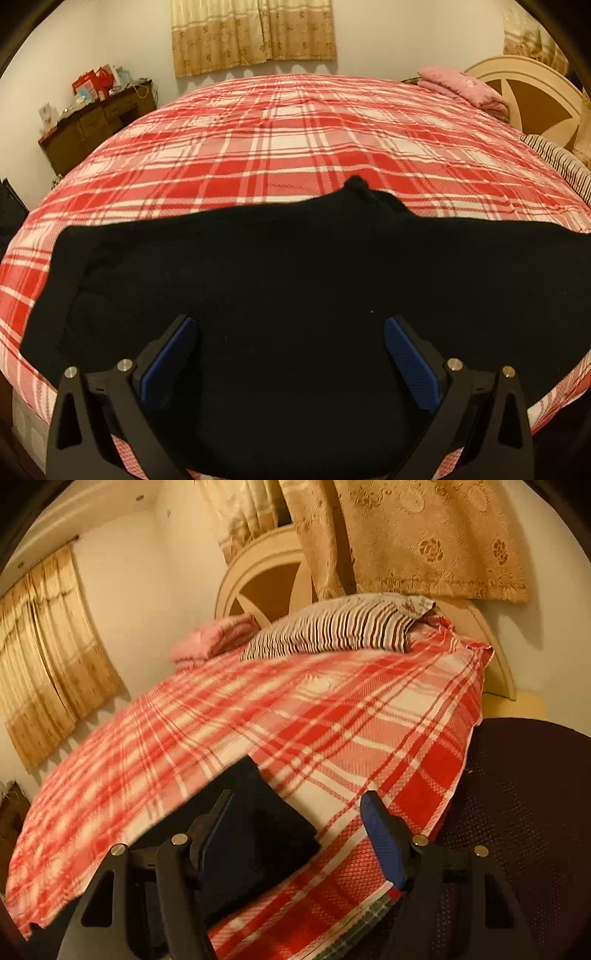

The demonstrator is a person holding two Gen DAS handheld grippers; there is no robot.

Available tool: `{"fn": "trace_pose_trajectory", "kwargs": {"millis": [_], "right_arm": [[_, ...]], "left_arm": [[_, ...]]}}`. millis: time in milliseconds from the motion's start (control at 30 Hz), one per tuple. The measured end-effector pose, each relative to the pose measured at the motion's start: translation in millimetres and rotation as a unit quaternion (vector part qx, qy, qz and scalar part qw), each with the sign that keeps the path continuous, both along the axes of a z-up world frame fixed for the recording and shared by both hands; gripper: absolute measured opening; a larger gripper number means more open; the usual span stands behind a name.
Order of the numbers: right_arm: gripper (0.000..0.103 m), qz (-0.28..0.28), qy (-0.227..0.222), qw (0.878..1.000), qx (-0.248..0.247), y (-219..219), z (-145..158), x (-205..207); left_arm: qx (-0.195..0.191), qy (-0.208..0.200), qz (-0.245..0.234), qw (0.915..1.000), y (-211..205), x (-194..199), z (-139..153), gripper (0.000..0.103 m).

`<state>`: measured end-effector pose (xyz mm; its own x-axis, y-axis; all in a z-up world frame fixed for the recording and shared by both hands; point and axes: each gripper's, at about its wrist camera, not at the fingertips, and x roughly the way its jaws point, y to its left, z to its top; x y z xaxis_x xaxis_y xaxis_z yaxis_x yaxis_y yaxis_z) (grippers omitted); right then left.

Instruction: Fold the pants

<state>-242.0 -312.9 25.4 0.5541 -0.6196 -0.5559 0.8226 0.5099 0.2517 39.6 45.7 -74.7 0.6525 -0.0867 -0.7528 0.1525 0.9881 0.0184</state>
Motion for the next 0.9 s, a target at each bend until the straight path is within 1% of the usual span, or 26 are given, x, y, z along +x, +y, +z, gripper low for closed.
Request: {"fn": "trace_pose_trajectory", "kwargs": {"millis": [67,167,200,233,267,300,333,367,533,567,600,667,700,767,833,900], "right_arm": [[0.07,0.003,0.022,1.0,0.002,1,-10,7],[0.068,-0.003,0.041,0.999,-0.021,13,-15,12],[0.062,-0.004,0.049,0.998,-0.029,17,-16,12],[0.058,-0.004,0.054,0.998,-0.035,18,-17,13],[0.048,0.0,0.058,0.997,-0.042,21,-16,13],[0.032,0.013,0.059,0.997,-0.047,24,-15,14],[0.027,0.017,0.061,0.997,-0.048,25,-13,15],[0.024,0.02,0.067,0.996,-0.05,25,-12,16],[0.017,0.029,0.07,0.997,-0.031,19,-8,16],[0.014,0.029,0.075,0.996,-0.03,20,-3,17],[0.01,0.032,0.073,0.996,-0.034,24,2,18],[0.01,0.046,0.068,0.995,-0.062,41,19,22],[0.01,0.063,0.069,0.992,-0.087,58,31,28],[0.01,0.096,0.064,0.987,-0.113,82,45,39],[0.01,0.144,0.048,0.981,-0.125,115,58,53],[0.01,0.202,0.03,0.97,-0.129,154,64,71]], "left_arm": [[-0.003,0.001,0.001,1.0,0,1,-1,0.103],[-0.003,0.003,0.0,1.0,0,0,-1,0.103],[-0.004,0.003,0.0,1.0,1,1,-1,0.103],[-0.004,0.003,0.0,1.0,1,0,-1,0.103],[-0.004,0.002,0.0,1.0,1,0,-1,0.103],[-0.003,0.002,0.0,1.0,1,0,-1,0.103],[-0.004,0.002,-0.001,1.0,1,0,-1,0.103],[-0.004,0.002,-0.001,1.0,1,0,-1,0.103],[-0.006,0.003,-0.004,1.0,3,0,-1,0.103],[-0.007,0.004,-0.005,1.0,4,0,-1,0.103],[-0.008,0.006,-0.006,0.9999,4,1,-1,0.103],[-0.01,0.009,-0.009,0.9999,5,0,0,0.103],[-0.011,0.01,-0.009,0.9998,6,0,1,0.103],[-0.014,0.011,-0.009,0.9998,8,1,1,0.103],[-0.017,0.011,-0.011,0.9997,9,0,1,0.103],[-0.022,0.011,-0.011,0.9996,11,0,3,0.103]]}}
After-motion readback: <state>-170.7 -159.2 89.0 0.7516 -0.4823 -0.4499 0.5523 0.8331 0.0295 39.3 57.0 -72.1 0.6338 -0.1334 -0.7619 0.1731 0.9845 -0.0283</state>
